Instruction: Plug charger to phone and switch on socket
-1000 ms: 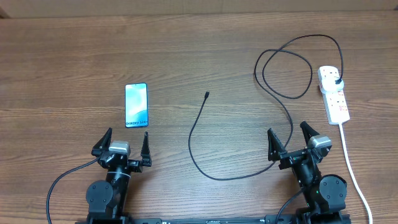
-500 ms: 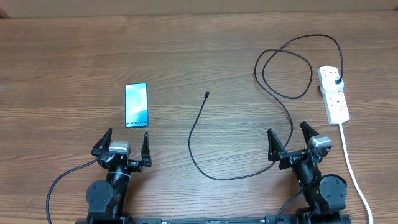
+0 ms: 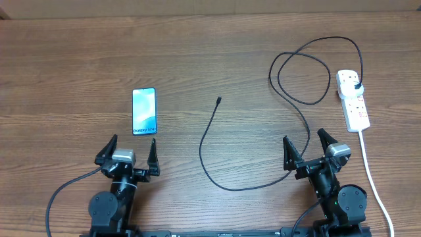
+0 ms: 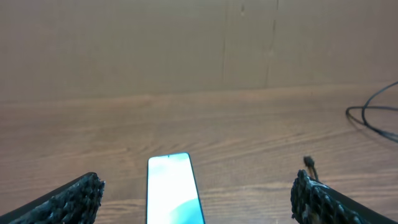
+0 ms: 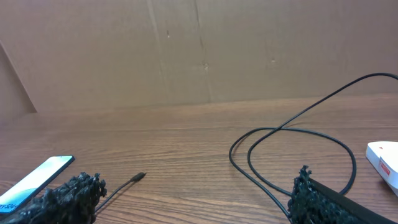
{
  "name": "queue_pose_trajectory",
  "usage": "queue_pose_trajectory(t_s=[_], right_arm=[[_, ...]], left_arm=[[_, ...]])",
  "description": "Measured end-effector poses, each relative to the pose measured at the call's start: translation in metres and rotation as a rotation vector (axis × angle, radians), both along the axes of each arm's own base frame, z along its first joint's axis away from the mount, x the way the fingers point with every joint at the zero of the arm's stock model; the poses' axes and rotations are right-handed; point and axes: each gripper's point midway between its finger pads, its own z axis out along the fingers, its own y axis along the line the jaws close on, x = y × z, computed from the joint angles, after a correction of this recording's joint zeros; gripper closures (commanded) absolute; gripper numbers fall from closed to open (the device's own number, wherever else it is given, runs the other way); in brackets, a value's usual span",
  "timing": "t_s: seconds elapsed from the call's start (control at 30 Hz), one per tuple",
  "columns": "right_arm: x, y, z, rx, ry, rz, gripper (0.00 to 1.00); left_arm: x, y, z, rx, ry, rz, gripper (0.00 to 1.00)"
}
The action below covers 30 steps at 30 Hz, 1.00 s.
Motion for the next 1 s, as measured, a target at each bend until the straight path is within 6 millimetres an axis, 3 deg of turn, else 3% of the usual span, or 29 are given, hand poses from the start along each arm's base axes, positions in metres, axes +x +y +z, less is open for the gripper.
queue_pose_trajectory(t_s=[0.33, 0.7, 0.87, 1.0], right_arm=[[0.000, 0.000, 0.000, 0.000, 0.000, 0.000, 0.00], [0.000, 0.000, 0.000, 0.000, 0.000, 0.000, 0.00], [0.000, 0.000, 0.000, 0.000, 0.000, 0.000, 0.00], [0.000, 0.000, 0.000, 0.001, 0.001, 0.000, 0.00]], left_arm=[[0.016, -0.001, 0.063, -0.002, 0.038, 0.000, 0.00], [0.071, -0.007, 0.114, 0.005, 0.332, -0.023, 0.00], [0.100, -0.013, 0.120, 0.003, 0.562, -0.046, 0.00], [0.121, -0.015, 0.114, 0.003, 0.732, -0.053, 0.00]])
